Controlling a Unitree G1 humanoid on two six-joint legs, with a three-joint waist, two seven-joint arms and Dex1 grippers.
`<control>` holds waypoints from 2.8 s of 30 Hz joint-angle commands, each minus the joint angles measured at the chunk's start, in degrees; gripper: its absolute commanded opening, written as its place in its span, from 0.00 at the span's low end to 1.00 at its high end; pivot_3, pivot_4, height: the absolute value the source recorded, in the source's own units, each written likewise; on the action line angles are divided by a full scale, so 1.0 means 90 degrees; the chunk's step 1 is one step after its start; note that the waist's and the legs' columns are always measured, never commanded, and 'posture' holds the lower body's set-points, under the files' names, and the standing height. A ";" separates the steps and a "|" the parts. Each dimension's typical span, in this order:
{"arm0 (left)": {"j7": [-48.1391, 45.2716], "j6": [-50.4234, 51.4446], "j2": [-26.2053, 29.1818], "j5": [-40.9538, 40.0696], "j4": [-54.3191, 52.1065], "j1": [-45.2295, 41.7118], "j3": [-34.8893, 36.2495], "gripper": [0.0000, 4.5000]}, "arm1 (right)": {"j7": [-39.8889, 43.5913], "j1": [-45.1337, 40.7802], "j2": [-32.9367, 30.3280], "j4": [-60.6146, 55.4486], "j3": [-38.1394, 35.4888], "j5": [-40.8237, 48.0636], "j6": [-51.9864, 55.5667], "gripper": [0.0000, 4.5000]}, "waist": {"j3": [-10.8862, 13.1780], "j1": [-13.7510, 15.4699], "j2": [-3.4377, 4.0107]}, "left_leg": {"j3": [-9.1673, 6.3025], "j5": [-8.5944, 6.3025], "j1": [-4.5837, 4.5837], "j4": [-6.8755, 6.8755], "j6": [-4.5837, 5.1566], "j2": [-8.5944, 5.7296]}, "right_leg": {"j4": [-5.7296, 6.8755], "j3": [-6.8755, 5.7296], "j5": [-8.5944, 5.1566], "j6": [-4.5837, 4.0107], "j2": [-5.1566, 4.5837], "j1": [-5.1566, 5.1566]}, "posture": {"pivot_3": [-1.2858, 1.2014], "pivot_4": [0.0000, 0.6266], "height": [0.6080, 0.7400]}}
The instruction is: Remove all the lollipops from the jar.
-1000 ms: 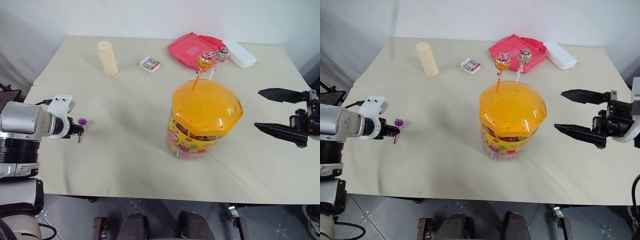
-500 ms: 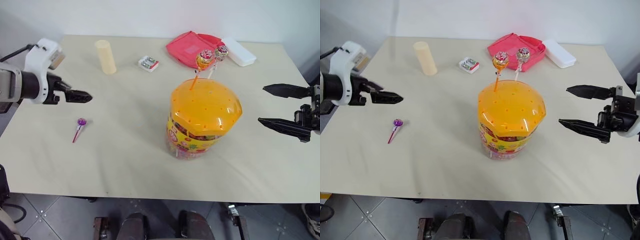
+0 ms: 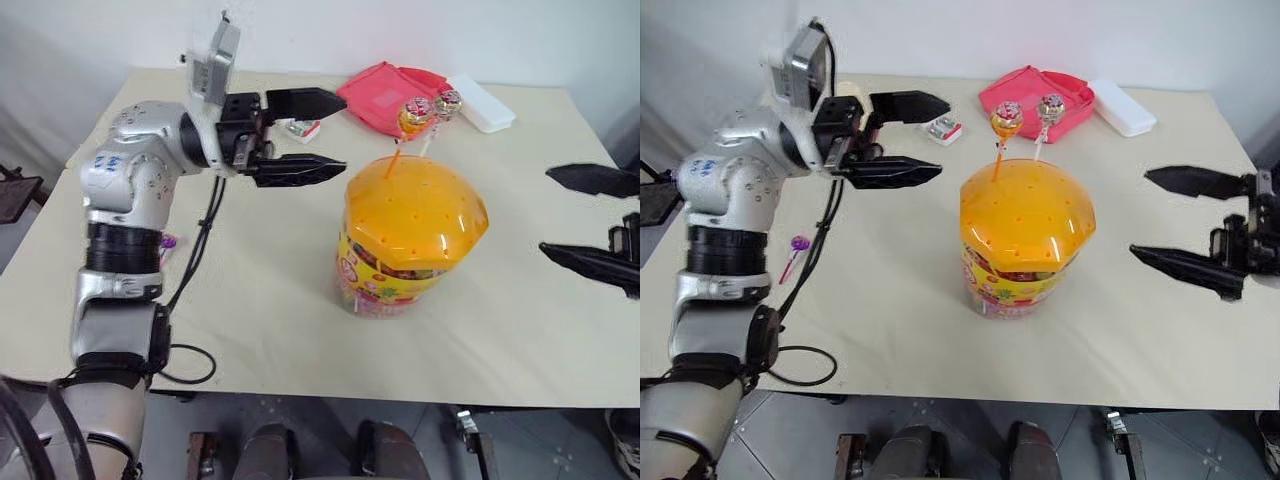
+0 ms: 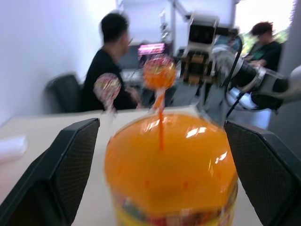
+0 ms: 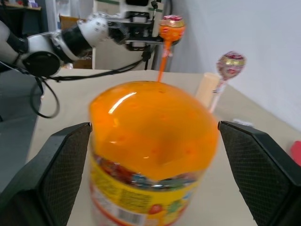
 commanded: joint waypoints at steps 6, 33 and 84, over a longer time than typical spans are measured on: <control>-0.0598 -0.0582 -0.0813 0.0401 0.1261 -0.0808 -0.0362 1.00 | -0.0595 0.0781 0.0259 -0.0772 -0.0934 0.0139 -0.0096 1.00 | 0.0000 0.0001 0.0000 | -0.0007 -0.0002 -0.0017 0.0014 0.0005 -0.0002 | -0.0001 -0.0004 0.0001 0.0003 -0.0002 -0.0004 | 0.52 0.24 1.00; -0.0041 -0.0592 -0.1248 0.0830 0.2303 -0.2222 0.0297 0.00 | -0.0964 0.1460 0.0256 -0.1047 -0.1680 0.0236 -0.0330 1.00 | 0.0001 0.0057 -0.0001 | -0.0020 -0.0003 -0.0032 0.0022 0.0007 -0.0003 | -0.0003 -0.0012 0.0002 0.0003 -0.0002 -0.0009 | 0.52 0.24 1.00; 0.2848 0.4896 0.2044 0.3421 0.0797 0.0168 -0.2013 0.56 | -0.0334 -0.0512 -0.0186 0.0473 0.0256 -0.0492 -0.0462 1.00 | 0.0002 -0.0053 -0.0004 | -0.0024 -0.0003 -0.0038 0.0023 0.0006 -0.0001 | 0.0007 -0.0014 0.0002 0.0003 -0.0002 -0.0017 | 0.52 0.24 1.00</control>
